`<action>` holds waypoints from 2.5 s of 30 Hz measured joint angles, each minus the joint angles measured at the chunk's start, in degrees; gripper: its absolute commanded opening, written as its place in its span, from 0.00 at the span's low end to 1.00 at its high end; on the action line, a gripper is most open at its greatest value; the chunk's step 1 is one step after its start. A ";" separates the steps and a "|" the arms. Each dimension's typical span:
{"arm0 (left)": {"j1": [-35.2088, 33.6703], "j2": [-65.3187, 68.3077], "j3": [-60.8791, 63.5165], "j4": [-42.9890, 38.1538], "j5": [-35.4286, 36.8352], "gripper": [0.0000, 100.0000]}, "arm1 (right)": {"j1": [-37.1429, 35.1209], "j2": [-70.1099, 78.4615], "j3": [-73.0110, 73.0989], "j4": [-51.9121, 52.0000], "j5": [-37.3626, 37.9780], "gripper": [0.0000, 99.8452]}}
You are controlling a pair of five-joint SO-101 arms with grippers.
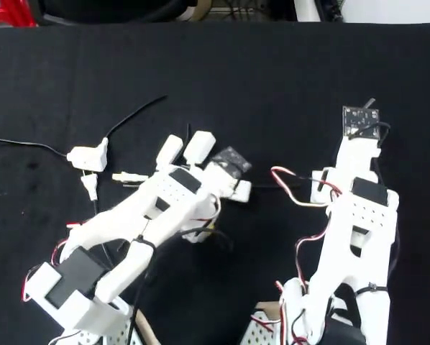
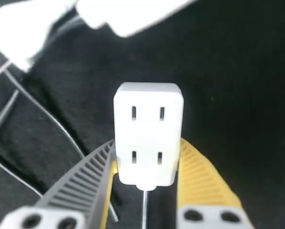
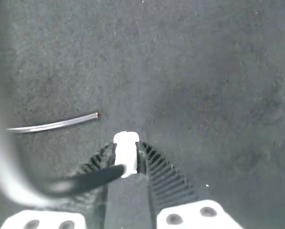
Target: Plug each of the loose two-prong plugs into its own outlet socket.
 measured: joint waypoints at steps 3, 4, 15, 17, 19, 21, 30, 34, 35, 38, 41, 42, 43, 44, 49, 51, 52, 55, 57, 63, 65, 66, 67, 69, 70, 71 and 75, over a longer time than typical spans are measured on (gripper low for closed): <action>-0.70 0.00 0.00 -0.53 2.20 0.13 | 0.00 0.00 0.00 -0.35 0.00 0.01; -1.14 0.00 0.00 -0.53 2.37 0.17 | 0.00 0.00 0.00 -0.35 0.00 0.01; -3.08 -0.18 -0.97 0.44 2.55 0.32 | 0.00 0.00 0.00 -0.35 0.00 0.01; -5.01 -3.16 -2.37 3.78 1.32 0.30 | 0.00 0.00 0.18 -0.35 0.00 0.01; -6.86 -8.00 -3.96 8.09 -1.32 0.28 | 0.00 0.00 1.05 -0.35 0.00 0.01; -8.79 -14.15 -4.31 13.10 -3.16 0.28 | -0.88 -0.09 1.05 -0.35 0.00 0.01; -25.76 -43.43 6.68 18.46 -11.87 0.28 | -20.48 -0.09 2.20 -0.44 6.42 0.01; -33.49 -52.84 18.46 15.30 -16.97 0.28 | -28.13 -0.09 4.04 -4.57 7.12 0.01; -35.16 -55.21 21.54 13.89 -17.76 0.28 | -30.15 -0.09 4.92 -6.15 7.30 0.01; -38.95 -62.59 30.33 10.55 -19.60 0.28 | -37.01 -0.09 7.91 -10.55 7.74 0.01; -41.67 -70.68 37.27 9.41 -21.19 0.28 | -42.81 -0.09 10.46 -13.98 7.82 0.01; -42.20 -73.49 39.30 9.23 -21.36 0.28 | -43.96 -0.09 10.90 -14.77 7.82 0.01; -42.73 -76.40 41.41 9.23 -21.54 0.28 | -44.57 -0.09 11.08 -15.47 7.82 0.01; -42.99 -79.38 43.43 9.23 -21.63 0.28 | -44.84 -0.09 11.34 -16.00 7.82 0.01; -43.34 -94.59 53.01 9.23 -21.80 0.28 | -45.98 -0.09 12.48 -19.60 7.74 0.01; -43.87 -100.13 57.23 9.14 -21.80 0.28 | -46.77 -1.32 13.71 -20.22 7.74 0.01; -44.66 -100.92 58.37 8.79 -21.80 0.28 | -47.12 -2.37 14.68 -20.40 7.74 0.01; -46.86 -100.92 59.43 6.68 -21.80 0.28 | -49.05 -7.74 18.37 -20.57 7.74 0.01; -47.12 -100.92 59.60 6.33 -21.80 0.28 | -50.29 -11.34 20.57 -20.57 7.74 0.01; -47.30 -101.63 59.96 5.80 -21.80 0.28 | -50.64 -13.19 18.73 -13.89 4.40 0.01; -47.30 -101.63 60.04 5.80 -21.80 0.28 | -50.64 -11.78 16.26 -12.04 3.96 0.01; -47.21 -101.63 60.04 5.80 -21.80 0.28 | -50.64 -10.90 15.21 -11.60 3.78 0.01; -47.03 -101.63 60.04 5.80 -21.80 0.28 | -50.64 -9.93 14.42 -11.25 3.78 0.01; -47.03 -101.63 60.13 5.80 -21.98 0.28 | -50.64 -8.00 13.71 -11.08 3.78 0.01; -47.03 -101.63 60.13 5.80 -22.68 0.28 | -50.64 -7.21 13.54 -10.99 3.78 0.01; -47.03 -101.63 60.13 5.80 -23.56 0.28 | -50.64 -6.77 13.19 -10.99 3.78 0.01; -47.03 -101.63 60.13 5.80 -25.41 0.28 | -50.64 -6.77 11.87 -8.97 3.78 0.01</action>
